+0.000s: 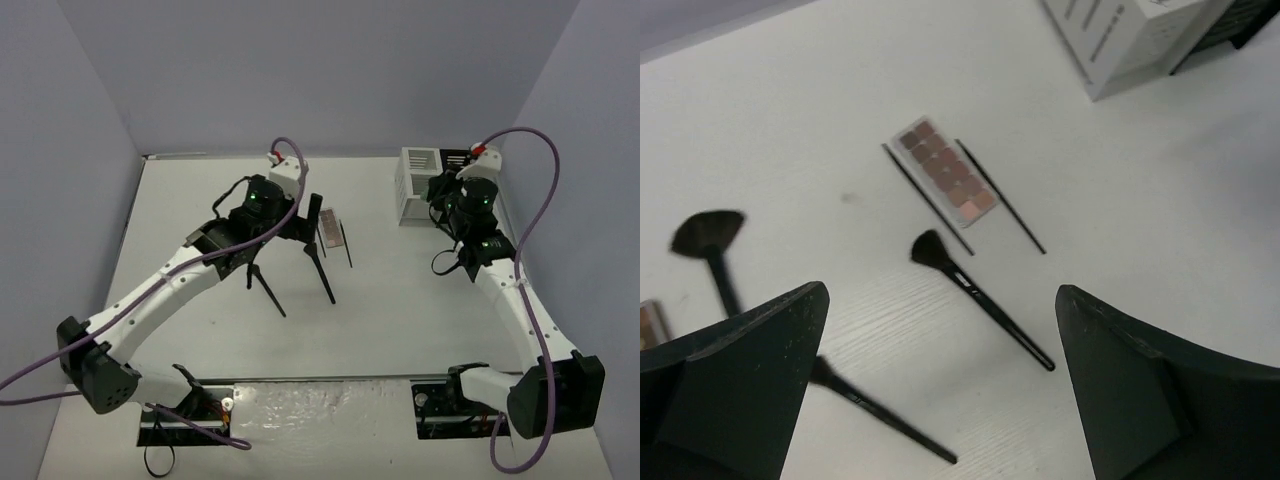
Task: Organize the makeup
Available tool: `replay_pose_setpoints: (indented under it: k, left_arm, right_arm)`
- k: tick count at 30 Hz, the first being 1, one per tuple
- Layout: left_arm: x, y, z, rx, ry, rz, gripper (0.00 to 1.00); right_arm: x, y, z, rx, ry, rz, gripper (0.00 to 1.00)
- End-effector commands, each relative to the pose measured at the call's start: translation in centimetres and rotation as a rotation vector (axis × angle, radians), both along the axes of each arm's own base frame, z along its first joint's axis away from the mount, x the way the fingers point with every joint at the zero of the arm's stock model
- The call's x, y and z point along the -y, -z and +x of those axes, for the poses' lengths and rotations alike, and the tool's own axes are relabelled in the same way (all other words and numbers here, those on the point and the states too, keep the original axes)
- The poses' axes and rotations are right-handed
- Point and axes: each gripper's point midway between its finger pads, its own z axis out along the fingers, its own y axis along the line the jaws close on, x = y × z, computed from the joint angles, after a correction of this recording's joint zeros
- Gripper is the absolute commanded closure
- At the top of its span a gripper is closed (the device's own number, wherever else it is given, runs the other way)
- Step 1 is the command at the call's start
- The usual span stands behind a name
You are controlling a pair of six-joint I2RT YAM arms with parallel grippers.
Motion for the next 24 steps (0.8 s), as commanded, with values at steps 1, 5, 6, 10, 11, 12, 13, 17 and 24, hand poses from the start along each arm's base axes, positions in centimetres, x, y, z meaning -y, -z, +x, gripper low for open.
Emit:
replay_pose_setpoints:
  k: [1, 5, 6, 10, 11, 12, 13, 17, 24]
  left_arm:
    - [-10.6, -3.3, -2.4, 0.043, -0.266, 0.029, 0.03]
    - [-16.6, -2.3, -4.3, 0.046, -0.388, 0.06, 0.03]
    - [-17.7, -2.1, -4.7, 0.057, -0.413, 0.072, 0.03]
    - [-20.7, 0.4, -5.7, 0.05, -0.499, 0.133, 0.03]
    - [-21.0, 1.0, -5.8, 0.047, -0.51, 0.14, 0.03]
    - [-21.2, 1.6, -5.9, 0.044, -0.514, 0.147, 0.03]
    - [-21.1, 1.7, -5.9, 0.048, -0.51, 0.14, 0.03]
    - [-21.2, 3.8, -6.0, 0.021, -0.506, 0.152, 0.03]
    - [-21.1, 4.4, -5.8, -0.003, -0.495, 0.148, 0.03]
  right_arm:
    - [8.0, -4.0, 3.5, 0.158, 0.284, -0.054, 1.0]
    - [12.8, -2.0, 6.3, 0.126, 0.397, -0.071, 1.0]
    - [13.4, -2.3, 6.9, 0.131, 0.41, -0.08, 1.0]
    - [15.1, -1.3, 9.8, 0.107, 0.436, -0.133, 1.0]
    - [15.5, -0.6, 10.6, 0.092, 0.439, -0.148, 1.0]
    - [15.8, -0.4, 11.2, 0.084, 0.443, -0.161, 1.0]
    - [16.0, -0.7, 11.7, 0.086, 0.448, -0.173, 1.0]
    - [16.4, 1.1, 13.4, 0.047, 0.432, -0.186, 1.0]
    - [16.9, 5.9, 13.6, -0.054, 0.451, -0.181, 1.0]
